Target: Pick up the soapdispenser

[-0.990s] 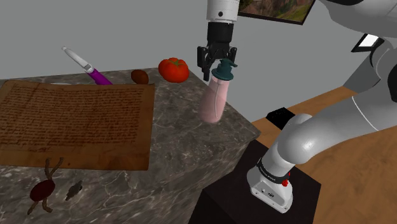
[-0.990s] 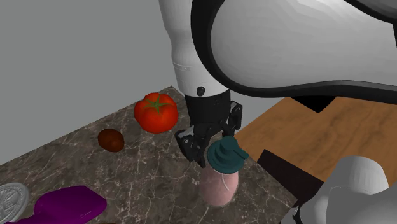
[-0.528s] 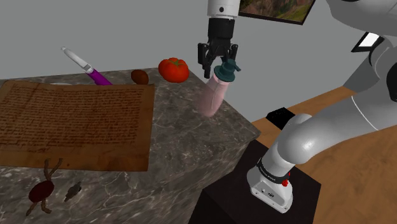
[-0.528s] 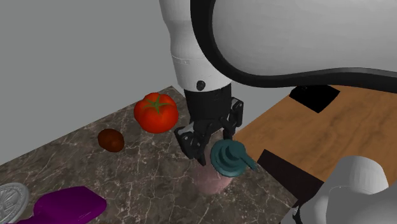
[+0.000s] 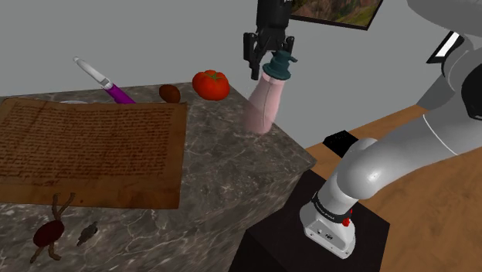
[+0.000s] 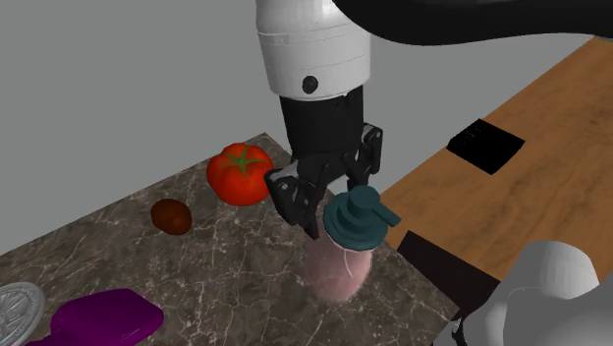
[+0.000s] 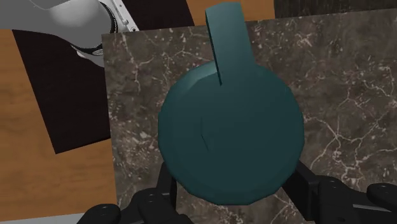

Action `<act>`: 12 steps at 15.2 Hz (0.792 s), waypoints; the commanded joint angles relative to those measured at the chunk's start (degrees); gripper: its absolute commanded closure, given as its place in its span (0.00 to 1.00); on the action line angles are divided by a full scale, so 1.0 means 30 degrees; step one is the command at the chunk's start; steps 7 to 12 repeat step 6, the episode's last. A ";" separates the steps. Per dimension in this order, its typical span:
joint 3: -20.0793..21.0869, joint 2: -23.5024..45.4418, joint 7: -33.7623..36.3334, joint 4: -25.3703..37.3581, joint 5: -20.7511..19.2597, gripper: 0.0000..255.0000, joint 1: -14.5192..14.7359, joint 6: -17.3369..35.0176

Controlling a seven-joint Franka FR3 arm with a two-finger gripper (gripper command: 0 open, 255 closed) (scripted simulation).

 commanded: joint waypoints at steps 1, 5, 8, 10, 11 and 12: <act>-0.0021 0.0200 0.0080 0.0639 -0.0021 1.00 -0.0015 -0.0439; -0.0037 0.0603 0.0256 0.1853 -0.0046 1.00 -0.0035 -0.1241; -0.0037 0.0606 0.0257 0.1857 -0.0046 1.00 -0.0034 -0.1242; -0.0037 0.0606 0.0257 0.1857 -0.0046 1.00 -0.0034 -0.1242; -0.0037 0.0606 0.0257 0.1857 -0.0046 1.00 -0.0034 -0.1242; -0.0037 0.0606 0.0257 0.1857 -0.0046 1.00 -0.0034 -0.1242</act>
